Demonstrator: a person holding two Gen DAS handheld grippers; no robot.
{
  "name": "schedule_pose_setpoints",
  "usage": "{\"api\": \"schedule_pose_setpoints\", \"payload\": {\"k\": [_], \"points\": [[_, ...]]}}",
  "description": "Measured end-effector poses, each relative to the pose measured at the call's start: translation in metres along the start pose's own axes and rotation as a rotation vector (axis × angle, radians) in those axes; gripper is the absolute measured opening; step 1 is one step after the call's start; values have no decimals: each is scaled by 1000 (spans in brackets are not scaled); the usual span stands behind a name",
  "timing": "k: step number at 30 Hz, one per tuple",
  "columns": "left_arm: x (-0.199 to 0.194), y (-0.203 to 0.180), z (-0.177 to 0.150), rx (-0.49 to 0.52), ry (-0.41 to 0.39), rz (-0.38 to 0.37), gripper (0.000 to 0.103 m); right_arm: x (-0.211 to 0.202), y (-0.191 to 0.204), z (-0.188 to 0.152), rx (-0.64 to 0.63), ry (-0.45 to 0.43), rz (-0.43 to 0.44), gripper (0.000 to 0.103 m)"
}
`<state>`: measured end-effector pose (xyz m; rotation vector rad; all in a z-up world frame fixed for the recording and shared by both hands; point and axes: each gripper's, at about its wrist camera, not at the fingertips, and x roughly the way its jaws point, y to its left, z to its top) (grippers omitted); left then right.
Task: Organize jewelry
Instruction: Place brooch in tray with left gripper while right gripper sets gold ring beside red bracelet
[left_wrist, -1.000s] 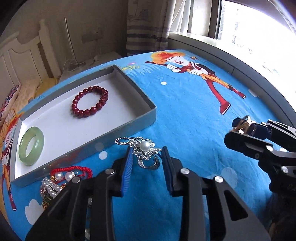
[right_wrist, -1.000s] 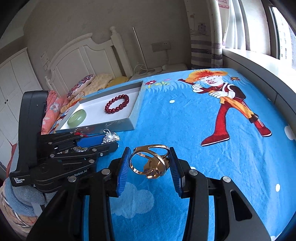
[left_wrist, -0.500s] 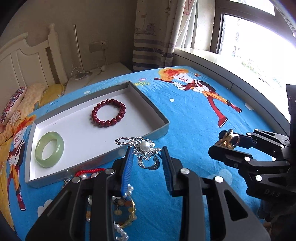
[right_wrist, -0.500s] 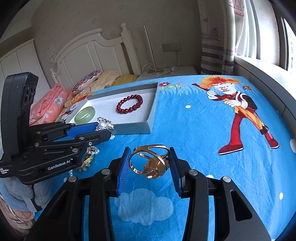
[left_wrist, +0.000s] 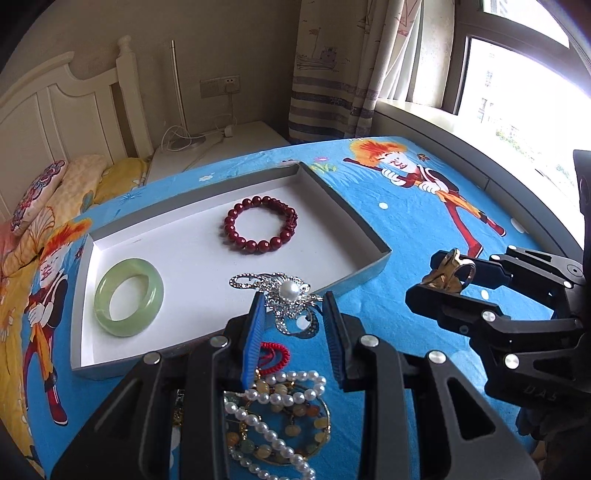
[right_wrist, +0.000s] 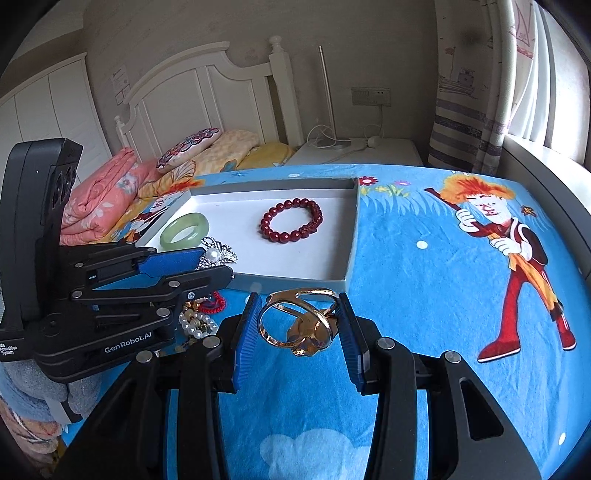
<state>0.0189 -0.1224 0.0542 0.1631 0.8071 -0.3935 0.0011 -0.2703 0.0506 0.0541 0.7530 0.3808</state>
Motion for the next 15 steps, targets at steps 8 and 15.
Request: {"api": "schedule_pose_setpoints", "payload": {"k": [8, 15], "points": [[13, 20, 11, -11, 19, 45, 31, 26, 9, 21, -17, 24, 17, 41], [34, 46, 27, -34, 50, 78, 31, 55, 5, 42, 5, 38, 33, 41]]}}
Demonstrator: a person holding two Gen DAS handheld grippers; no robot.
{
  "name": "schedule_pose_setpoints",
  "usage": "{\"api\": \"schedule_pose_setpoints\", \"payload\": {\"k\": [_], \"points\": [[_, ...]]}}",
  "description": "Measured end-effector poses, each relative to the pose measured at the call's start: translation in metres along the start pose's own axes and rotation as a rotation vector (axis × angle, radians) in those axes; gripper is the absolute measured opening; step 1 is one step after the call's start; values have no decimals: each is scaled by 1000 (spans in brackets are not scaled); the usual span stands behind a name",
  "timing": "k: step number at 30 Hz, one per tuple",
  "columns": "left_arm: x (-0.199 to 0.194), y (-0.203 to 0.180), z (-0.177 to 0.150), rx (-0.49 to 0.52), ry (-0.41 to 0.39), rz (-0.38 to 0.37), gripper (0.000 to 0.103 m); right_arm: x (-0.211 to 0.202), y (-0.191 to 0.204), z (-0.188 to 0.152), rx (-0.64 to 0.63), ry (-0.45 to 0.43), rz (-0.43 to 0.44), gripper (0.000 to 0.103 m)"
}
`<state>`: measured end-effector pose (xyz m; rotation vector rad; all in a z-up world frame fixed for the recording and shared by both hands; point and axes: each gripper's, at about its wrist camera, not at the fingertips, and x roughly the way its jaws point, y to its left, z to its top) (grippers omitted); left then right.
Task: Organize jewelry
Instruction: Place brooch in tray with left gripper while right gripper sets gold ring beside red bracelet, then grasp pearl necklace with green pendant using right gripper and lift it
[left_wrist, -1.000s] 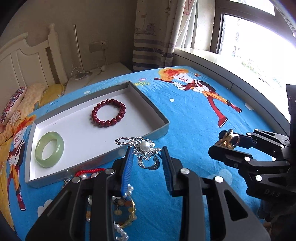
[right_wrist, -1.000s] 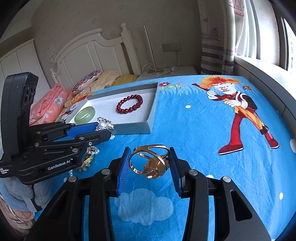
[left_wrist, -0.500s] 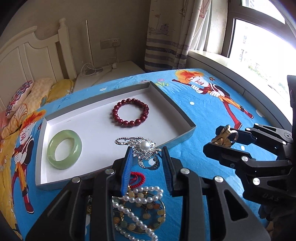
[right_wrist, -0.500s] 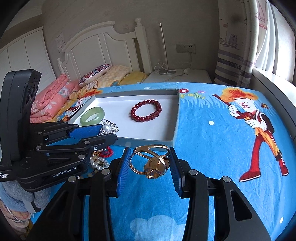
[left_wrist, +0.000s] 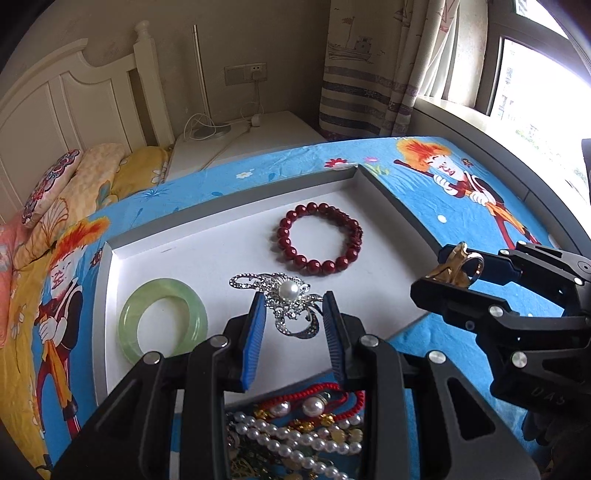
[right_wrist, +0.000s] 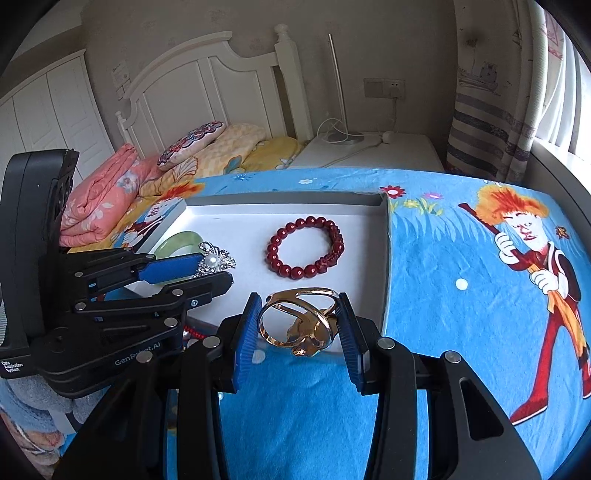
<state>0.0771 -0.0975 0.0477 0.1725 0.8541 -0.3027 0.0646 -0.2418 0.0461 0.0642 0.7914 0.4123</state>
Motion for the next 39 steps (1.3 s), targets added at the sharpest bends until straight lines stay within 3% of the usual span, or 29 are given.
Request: {"api": "schedule_pose_setpoints", "payload": {"k": [12, 13, 14, 15, 17, 19, 22, 24, 32, 39], "points": [[30, 22, 30, -18, 14, 52, 32, 46, -10, 30, 60, 32, 2, 42], [31, 24, 32, -24, 9, 66, 34, 48, -11, 32, 61, 22, -2, 47], [31, 27, 33, -32, 3, 76, 43, 47, -11, 32, 59, 11, -7, 60], [28, 31, 34, -45, -12, 80, 57, 46, -12, 33, 62, 5, -9, 67], [16, 39, 32, -72, -62, 88, 72, 39, -12, 31, 64, -8, 8, 70], [5, 46, 27, -81, -87, 95, 75, 31, -8, 26, 38, -13, 12, 70], [-12, 55, 12, -80, -108, 127, 77, 19, 2, 13, -4, -2, 36, 70], [-23, 62, -2, -92, -113, 142, 84, 11, 11, 3, -35, 2, 50, 69], [-56, 65, -64, -119, -90, 153, 87, -8, 43, -29, -138, 37, 80, 69], [-80, 66, -117, -168, -67, 129, 88, -16, 52, -62, -163, 100, 89, 57]]}}
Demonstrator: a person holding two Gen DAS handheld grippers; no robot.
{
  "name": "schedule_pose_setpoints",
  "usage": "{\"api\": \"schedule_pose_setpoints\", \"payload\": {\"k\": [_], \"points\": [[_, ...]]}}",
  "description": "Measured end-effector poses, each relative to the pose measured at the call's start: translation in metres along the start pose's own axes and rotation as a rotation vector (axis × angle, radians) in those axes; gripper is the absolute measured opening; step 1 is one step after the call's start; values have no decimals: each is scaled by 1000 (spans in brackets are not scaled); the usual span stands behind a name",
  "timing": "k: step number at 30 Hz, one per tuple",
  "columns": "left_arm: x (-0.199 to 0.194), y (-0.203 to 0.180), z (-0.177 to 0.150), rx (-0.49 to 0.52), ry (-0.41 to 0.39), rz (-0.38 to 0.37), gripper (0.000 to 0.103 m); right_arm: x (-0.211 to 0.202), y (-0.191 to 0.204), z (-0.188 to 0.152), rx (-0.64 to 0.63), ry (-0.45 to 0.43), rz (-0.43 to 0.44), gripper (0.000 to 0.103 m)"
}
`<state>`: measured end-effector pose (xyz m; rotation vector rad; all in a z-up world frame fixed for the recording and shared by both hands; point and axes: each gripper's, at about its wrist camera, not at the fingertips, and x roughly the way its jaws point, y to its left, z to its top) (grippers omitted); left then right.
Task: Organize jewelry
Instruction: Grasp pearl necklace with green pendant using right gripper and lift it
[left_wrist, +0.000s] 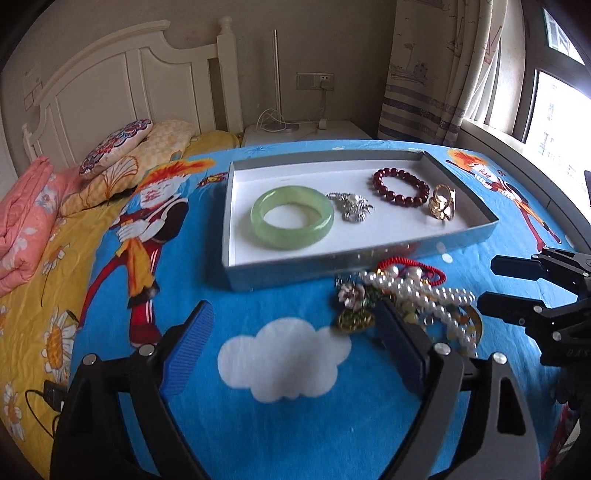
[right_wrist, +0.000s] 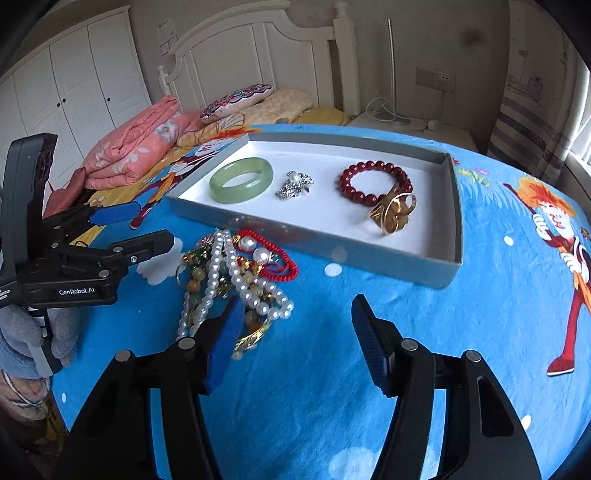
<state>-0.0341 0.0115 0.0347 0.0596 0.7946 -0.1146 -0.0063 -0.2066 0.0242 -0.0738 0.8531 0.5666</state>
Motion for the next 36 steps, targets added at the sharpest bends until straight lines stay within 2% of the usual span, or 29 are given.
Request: {"api": "schedule_pose_setpoints", "payload": {"k": [7, 11, 13, 16, 19, 20, 21, 23, 25, 28, 31, 33, 36], "points": [[-13, 9, -39, -84, 52, -65, 88, -2, 34, -2, -68, 15, 69, 44], [-11, 14, -40, -121, 44, -97, 88, 6, 50, 3, -86, 43, 62, 26], [-7, 17, -41, -140, 66, -109, 88, 12, 51, 4, -74, 59, 60, 24], [-10, 19, -39, -151, 50, -122, 88, 22, 51, 6, -47, 69, 82, 22], [-11, 19, -39, -148, 38, -132, 88, 30, 49, 8, 1, 73, 131, 9], [-12, 19, -39, -148, 34, -135, 88, 30, 48, 9, 14, 67, 143, 9], [-12, 19, -39, -151, 31, -138, 88, 29, 47, 8, 36, 58, 174, 9], [-12, 21, -39, -159, 29, -145, 88, 23, 36, 8, 129, 25, 289, 9], [-13, 22, -39, -166, 25, -150, 88, 17, 23, 6, 222, -15, 354, 9], [-14, 22, -39, -167, 23, -151, 89, 5, -1, 4, 360, -91, 528, 9], [-14, 21, -39, -166, 22, -149, 89, -14, -16, 4, 429, -177, 634, 9], [-15, 20, -39, -163, 21, -142, 89, -30, -21, 7, 444, -238, 652, 9], [-16, 17, -38, -142, 14, -138, 89, -60, -27, 15, 416, -314, 616, 9]]}}
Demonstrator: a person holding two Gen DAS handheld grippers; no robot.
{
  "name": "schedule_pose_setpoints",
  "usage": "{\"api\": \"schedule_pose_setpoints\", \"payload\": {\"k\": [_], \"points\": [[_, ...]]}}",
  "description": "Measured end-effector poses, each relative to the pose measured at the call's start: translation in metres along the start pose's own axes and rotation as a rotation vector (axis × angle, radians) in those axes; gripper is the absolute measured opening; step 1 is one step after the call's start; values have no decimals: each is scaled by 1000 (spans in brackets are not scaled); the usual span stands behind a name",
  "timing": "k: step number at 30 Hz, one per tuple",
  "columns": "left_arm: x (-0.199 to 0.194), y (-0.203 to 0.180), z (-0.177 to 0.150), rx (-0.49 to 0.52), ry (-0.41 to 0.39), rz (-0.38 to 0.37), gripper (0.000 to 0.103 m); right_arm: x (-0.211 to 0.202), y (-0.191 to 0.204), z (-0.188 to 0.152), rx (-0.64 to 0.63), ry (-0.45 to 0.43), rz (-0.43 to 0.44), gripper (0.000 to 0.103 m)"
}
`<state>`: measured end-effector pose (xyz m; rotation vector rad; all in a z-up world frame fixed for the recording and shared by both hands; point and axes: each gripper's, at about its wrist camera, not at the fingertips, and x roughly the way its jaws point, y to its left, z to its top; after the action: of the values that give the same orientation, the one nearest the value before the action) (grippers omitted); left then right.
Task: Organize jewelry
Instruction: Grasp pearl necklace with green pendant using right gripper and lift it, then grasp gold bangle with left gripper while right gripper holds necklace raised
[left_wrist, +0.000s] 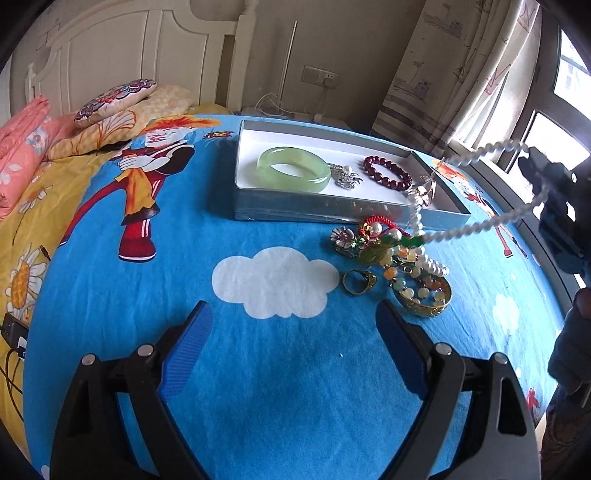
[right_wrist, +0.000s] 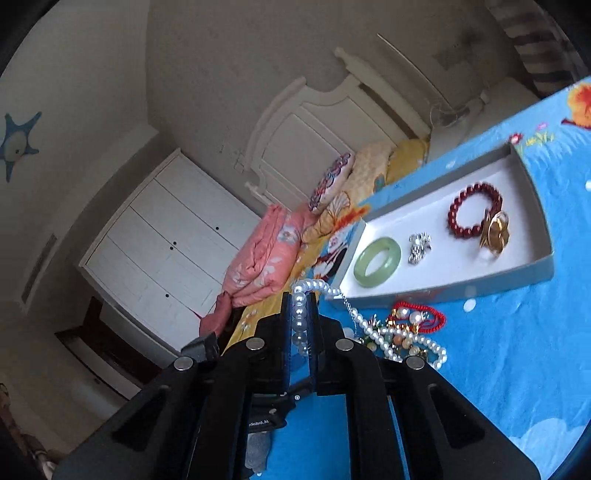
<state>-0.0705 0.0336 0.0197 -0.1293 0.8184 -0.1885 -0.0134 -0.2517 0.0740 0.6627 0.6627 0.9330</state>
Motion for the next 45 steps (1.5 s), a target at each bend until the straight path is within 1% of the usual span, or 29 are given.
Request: {"api": "schedule_pose_setpoints", "payload": {"k": [4, 7, 11, 14, 17, 19, 21, 22, 23, 24, 25, 26, 27, 28, 29, 30, 31, 32, 34, 37, 40, 45], "points": [[-1, -8, 0, 42, -4, 18, 89, -35, 23, 17, -96, -96, -79, 9], [-2, -15, 0, 78, -9, 27, 89, -55, 33, 27, -143, -135, -144, 9], [-4, -26, 3, 109, -7, -2, 89, -81, 42, 34, -191, -192, -250, 9], [-4, -48, 6, 190, -9, -12, 88, -96, 47, 31, -235, -235, -335, 9], [-4, -75, 9, 284, -14, -34, 88, -102, 46, 30, -263, -250, -416, 9], [-3, -95, 9, 347, -17, -57, 85, -106, 42, 30, -267, -250, -438, 9], [2, -113, 9, 413, -3, -68, 70, -112, 36, 28, -261, -251, -448, 9], [6, -122, 8, 443, 8, -71, 65, -116, 33, 28, -255, -250, -446, 9], [10, -130, 7, 474, 23, -74, 57, -117, 31, 29, -251, -250, -449, 9], [15, -135, 6, 500, 38, -69, 52, -119, 28, 28, -249, -251, -451, 9], [21, -139, 5, 527, 51, -52, 50, -121, 27, 27, -247, -250, -451, 9], [28, -143, 4, 556, 63, -27, 45, -122, 25, 27, -246, -248, -453, 9], [35, -146, 2, 585, 83, -8, 35, -123, 24, 26, -245, -246, -456, 9], [43, -148, -1, 614, 113, 4, 27, -127, 27, 24, -245, -246, -459, 9], [45, -150, -3, 650, 97, 27, 24, -128, 26, 23, -244, -245, -461, 9], [44, -152, -5, 679, 88, 34, 15, -129, 25, 23, -243, -245, -463, 9], [42, -153, -4, 693, 86, 28, 10, -131, 25, 22, -241, -246, -465, 9], [38, -151, -1, 676, 91, -5, 6, -132, 24, 22, -240, -247, -467, 9], [26, -146, 8, 641, 72, -60, 6, -134, 24, 21, -242, -253, -469, 9], [4, -137, 25, 590, 39, -112, 6, -136, 26, 20, -245, -259, -467, 9], [-20, -130, 41, 564, 5, -149, 6, -134, 29, 20, -258, -257, -468, 9], [-56, -125, 64, 520, -39, -242, 4, -130, 35, 19, -276, -253, -465, 9]]}}
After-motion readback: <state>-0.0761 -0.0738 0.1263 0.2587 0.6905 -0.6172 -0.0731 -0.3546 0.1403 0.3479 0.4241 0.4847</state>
